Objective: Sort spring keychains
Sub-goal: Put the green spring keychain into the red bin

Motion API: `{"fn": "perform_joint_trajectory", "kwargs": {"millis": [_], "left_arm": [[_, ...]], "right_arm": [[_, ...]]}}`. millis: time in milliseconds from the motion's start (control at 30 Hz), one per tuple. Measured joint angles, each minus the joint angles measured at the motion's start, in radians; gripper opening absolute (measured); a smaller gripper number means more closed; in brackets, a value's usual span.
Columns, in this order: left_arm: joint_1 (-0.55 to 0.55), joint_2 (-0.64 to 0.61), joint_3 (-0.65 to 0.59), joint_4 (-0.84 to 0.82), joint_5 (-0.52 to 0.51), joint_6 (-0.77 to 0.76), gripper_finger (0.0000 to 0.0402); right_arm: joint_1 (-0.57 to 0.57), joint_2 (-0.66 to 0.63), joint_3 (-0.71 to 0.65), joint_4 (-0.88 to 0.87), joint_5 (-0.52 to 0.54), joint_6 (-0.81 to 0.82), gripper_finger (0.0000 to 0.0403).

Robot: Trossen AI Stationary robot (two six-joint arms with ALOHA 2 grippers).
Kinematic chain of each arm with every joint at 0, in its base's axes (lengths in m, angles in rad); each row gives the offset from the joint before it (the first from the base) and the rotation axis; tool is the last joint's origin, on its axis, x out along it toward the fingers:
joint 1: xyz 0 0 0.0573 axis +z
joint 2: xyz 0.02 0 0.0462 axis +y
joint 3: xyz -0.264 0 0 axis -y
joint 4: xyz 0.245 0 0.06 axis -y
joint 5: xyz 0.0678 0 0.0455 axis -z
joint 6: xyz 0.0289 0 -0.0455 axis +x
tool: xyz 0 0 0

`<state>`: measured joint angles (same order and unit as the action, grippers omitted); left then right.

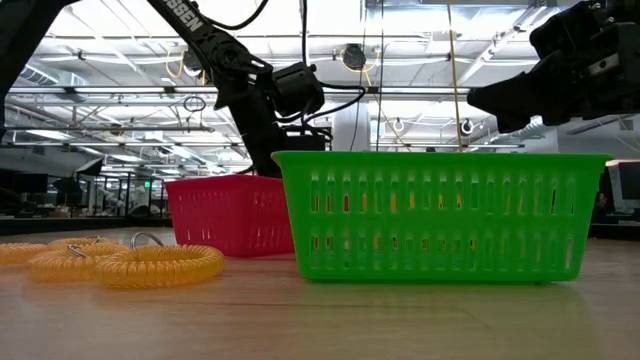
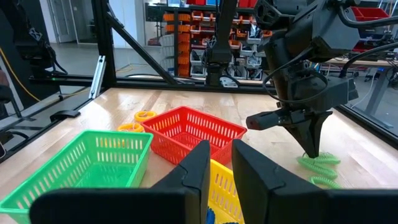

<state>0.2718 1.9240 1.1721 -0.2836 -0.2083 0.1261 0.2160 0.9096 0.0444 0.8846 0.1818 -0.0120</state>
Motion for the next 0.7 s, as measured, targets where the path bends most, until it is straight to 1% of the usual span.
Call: {"fn": "perform_joint_trajectory", "kwargs": {"millis": [367, 433, 600, 700], "left_arm": [[-0.002, -0.004, 0.0, -0.005, -0.003, 0.023, 0.0003], [-0.006, -0.012, 0.0, -0.013, -0.02, 0.028, 0.0002], [-0.017, -0.067, 0.0, -0.027, -0.061, 0.032, 0.0002], [-0.019, -0.108, 0.0, -0.045, -0.063, 0.031, 0.0002]], "right_arm": [[0.0, 0.0, 0.0, 0.0, 0.0, 0.0, 0.0057], [0.0, 0.0, 0.0, 0.0, 0.0, 0.0, 0.0057], [0.0, 0.0, 0.0, -0.001, 0.0, 0.0, 0.0057], [0.0, 0.0, 0.0, 0.001, 0.0, 0.0, 0.0057]]}}
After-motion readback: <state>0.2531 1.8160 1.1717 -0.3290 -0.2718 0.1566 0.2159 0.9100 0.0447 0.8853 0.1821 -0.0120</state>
